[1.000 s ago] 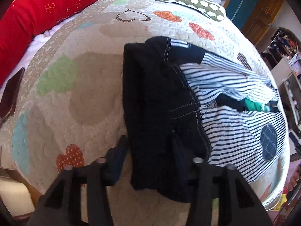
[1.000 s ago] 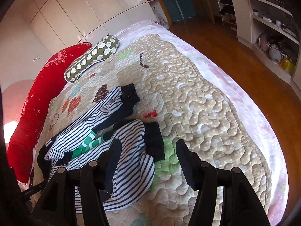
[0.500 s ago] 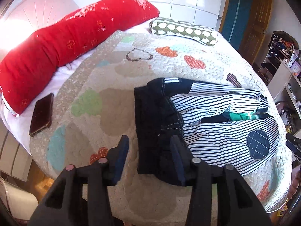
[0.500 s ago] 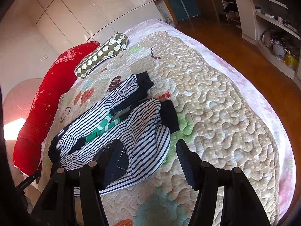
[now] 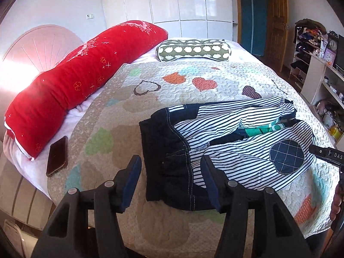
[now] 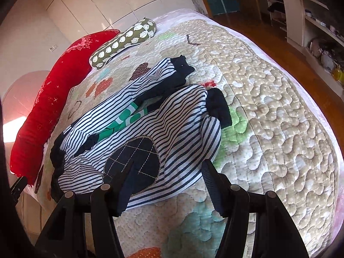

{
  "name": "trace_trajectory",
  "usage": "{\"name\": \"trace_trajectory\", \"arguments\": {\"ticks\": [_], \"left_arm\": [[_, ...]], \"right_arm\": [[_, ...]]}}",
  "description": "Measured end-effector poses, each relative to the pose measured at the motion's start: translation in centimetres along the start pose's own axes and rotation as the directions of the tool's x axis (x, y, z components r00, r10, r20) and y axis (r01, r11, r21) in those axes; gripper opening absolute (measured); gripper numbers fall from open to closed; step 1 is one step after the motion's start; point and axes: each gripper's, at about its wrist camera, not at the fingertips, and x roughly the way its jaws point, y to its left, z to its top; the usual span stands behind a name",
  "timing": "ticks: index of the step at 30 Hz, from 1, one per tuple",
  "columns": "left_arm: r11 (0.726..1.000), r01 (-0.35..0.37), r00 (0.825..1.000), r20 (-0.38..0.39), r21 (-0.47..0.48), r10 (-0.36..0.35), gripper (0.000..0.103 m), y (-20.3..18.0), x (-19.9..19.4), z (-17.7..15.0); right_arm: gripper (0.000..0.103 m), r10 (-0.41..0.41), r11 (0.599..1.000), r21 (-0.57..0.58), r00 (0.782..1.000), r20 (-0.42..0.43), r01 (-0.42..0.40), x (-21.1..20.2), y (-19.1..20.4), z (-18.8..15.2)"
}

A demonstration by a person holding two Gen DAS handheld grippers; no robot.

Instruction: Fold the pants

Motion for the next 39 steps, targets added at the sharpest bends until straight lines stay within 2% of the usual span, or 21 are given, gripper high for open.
{"name": "trace_trajectory", "arguments": {"ticks": [22, 39], "left_arm": [[0.996, 0.014, 0.999, -0.038, 0.088, -0.011, 0.056, -3.8, 1.3, 0.0], [0.993, 0.026, 0.998, -0.053, 0.112, -0.020, 0.057, -5.1, 1.8, -0.1]], "right_arm": [[0.067, 0.013, 0.999, 0.036, 1.000, 0.001, -0.013, 0.0, -2.4, 0.0], [0.068, 0.017, 0.999, 0.043, 1.000, 0.001, -0.017, 0.0, -2.9, -0.2]]}}
